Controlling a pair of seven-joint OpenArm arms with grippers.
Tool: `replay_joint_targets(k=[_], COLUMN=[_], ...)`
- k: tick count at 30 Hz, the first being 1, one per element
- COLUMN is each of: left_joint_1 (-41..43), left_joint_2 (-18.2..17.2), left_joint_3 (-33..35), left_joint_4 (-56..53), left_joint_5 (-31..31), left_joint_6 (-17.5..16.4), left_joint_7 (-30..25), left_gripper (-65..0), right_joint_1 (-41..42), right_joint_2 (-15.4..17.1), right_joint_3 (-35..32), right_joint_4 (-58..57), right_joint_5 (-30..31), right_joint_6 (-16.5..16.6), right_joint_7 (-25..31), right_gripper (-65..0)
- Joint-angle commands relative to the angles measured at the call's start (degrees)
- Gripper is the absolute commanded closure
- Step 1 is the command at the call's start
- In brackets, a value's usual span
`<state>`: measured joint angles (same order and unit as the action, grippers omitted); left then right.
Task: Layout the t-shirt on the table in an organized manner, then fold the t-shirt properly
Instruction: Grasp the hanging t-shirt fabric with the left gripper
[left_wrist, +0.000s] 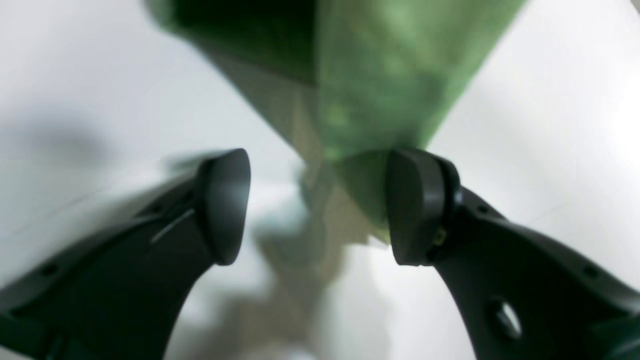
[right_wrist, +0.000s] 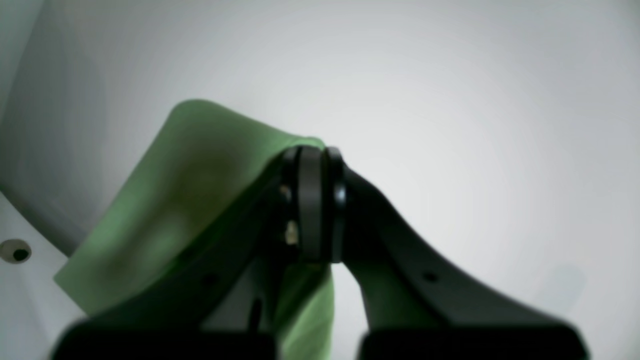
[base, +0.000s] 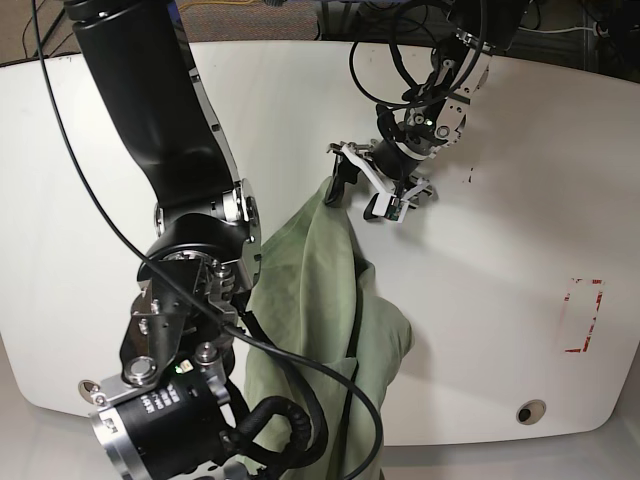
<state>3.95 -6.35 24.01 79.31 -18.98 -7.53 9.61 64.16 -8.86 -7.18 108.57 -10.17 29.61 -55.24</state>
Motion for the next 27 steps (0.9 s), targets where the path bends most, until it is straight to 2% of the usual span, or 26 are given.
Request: replay_joint_targets(k=[1,15,27], left_joint_1=[-0.38,-0.74,-4.25], left_joint_2=[0.15,0.24,2.26], left_joint_3=[0.83,3.99,4.61], left_joint_4=[1.26,0.91,-3.48], left_joint_5=[-0.4,-0.4,-0.4], left_joint_6=[-0.43,-0.43,-0.43], left_joint_7=[-1.21,-1.21,-1.21], left_gripper=[-40.4,-40.4,-39.7], right_joint_1=[1.99,0.94,0.94], right_joint_2=[-0.14,-0.14,-0.14], right_joint_3=[0.1,0.1,0.28], right_joint_4=[0.3,0.48,0.48], right_joint_5=[-0.07,-0.07,-0.07], right_joint_6=[-0.64,-0.64,-0.64], right_joint_7=[1.75,1.75,1.75], right_gripper=[0.0,0.0,0.0])
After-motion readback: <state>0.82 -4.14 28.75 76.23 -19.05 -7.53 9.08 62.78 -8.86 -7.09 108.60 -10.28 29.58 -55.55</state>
